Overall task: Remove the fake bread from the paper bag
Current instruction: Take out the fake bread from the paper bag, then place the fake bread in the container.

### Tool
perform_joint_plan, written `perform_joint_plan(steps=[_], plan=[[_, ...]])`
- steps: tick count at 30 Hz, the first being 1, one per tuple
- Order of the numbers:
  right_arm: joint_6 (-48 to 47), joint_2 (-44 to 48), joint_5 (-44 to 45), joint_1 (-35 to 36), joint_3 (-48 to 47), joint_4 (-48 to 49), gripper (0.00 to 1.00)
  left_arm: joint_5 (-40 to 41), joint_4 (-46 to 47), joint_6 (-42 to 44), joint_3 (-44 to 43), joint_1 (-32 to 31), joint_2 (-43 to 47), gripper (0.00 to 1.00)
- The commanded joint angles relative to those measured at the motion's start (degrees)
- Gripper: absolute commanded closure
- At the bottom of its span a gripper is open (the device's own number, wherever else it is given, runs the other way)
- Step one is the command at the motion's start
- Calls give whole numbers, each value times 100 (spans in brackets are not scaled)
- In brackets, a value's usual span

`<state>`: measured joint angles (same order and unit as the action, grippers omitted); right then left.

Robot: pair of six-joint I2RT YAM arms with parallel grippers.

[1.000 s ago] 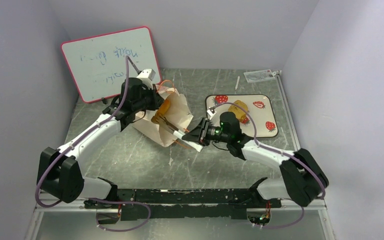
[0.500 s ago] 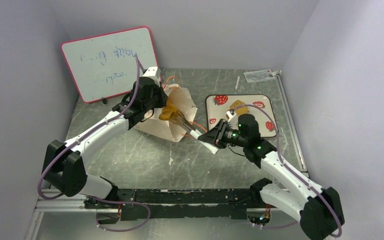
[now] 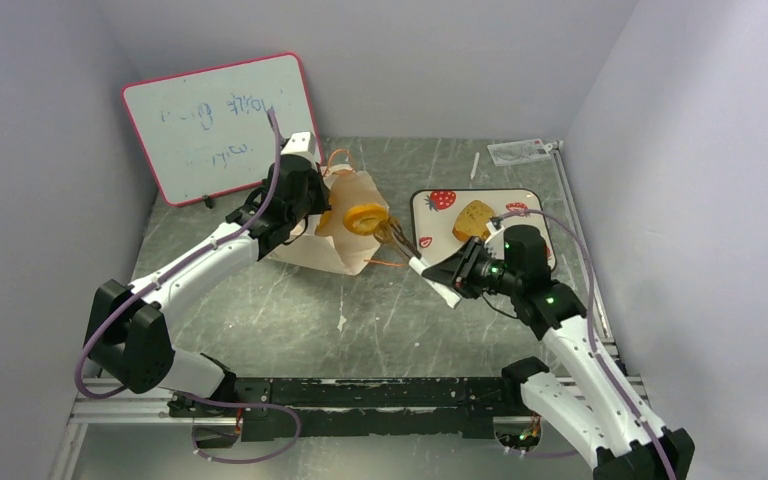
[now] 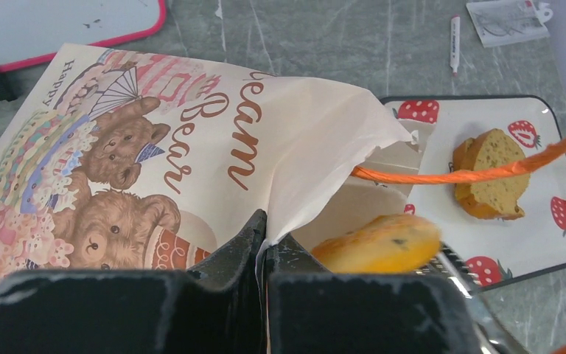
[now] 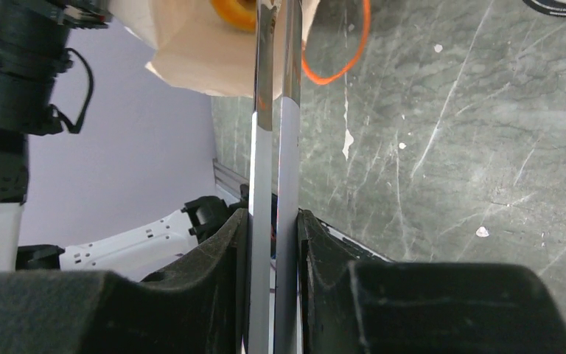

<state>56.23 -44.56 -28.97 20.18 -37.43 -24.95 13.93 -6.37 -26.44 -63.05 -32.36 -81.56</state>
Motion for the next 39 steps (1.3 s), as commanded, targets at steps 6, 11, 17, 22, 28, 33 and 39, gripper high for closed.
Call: perform_joint_plan(steps=[6,11,17,22,28,33,39], plan=[[393,761,1029,-94,-893,-959,96,496,-117,-105,-219,-3,-145,93],[795,1045,1957,-96,-1204,-1408,99,432,-36,-124,-153,-7,-91,93],[1134,894,3110,-92,-1682,-1838,100,350,-6,-43,-207,-2,-87,93],[1741,710,4122,-98,-1873,-2002,100,278,-45,92,-410,-7,-189,93],[2748,445,4801,-97,-1944,-2011,100,177,-61,233,-549,-7,-234,93],[3360,158,5307,-99,-2154,-2107,100,75,16,228,-507,6,-200,93],[3898,-89,5677,-154,-2121,-2095,100,-88,166,150,-374,3,-183,93]])
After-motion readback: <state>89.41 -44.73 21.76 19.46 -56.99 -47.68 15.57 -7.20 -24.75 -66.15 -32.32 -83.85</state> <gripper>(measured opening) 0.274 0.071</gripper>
